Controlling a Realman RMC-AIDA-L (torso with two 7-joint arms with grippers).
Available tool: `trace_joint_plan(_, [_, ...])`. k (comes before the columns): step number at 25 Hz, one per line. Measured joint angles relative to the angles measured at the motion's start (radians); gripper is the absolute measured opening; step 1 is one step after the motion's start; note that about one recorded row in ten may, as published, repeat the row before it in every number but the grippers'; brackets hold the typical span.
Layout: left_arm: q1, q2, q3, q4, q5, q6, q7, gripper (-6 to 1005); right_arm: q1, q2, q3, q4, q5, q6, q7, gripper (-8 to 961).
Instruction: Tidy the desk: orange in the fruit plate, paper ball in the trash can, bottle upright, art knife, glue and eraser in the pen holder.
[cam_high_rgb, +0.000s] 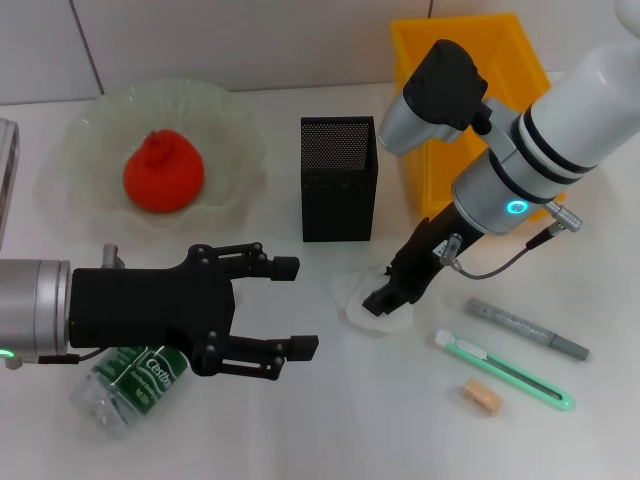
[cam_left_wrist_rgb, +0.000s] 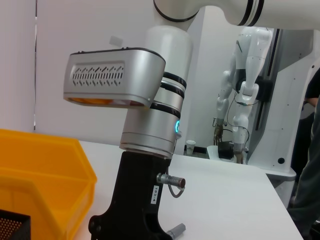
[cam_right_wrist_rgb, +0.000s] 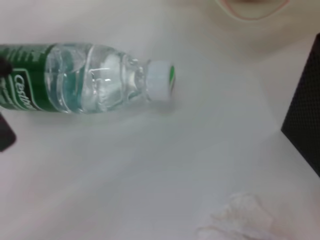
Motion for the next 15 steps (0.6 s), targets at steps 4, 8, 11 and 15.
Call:
trace_joint_plan(4, [0.0,0.0,0.0,-0.001,0.0,0.0,0.001,853,-0.007,0.0,-0.001,-0.015,0.022,-0.011,-0.005,411])
trace_joint_plan(8, [0.003,0.0,0.0,-0.001,0.0,-0.003,0.002,853,-0.022,0.001,-0.001,-0.051,0.031,-0.025,-0.004,365])
trace_joint_plan(11, [0.003,0.0,0.0,-0.002,0.0,-0.006,0.003,853,-0.034,0.001,-0.001,-0.074,0.032,-0.032,-0.001,323])
trace_joint_plan(15, [0.001,-0.001,-0.001,-0.003,0.016,-0.008,0.003,853,-0.04,0.001,0.0,-0.087,0.033,-0.045,0.001,261])
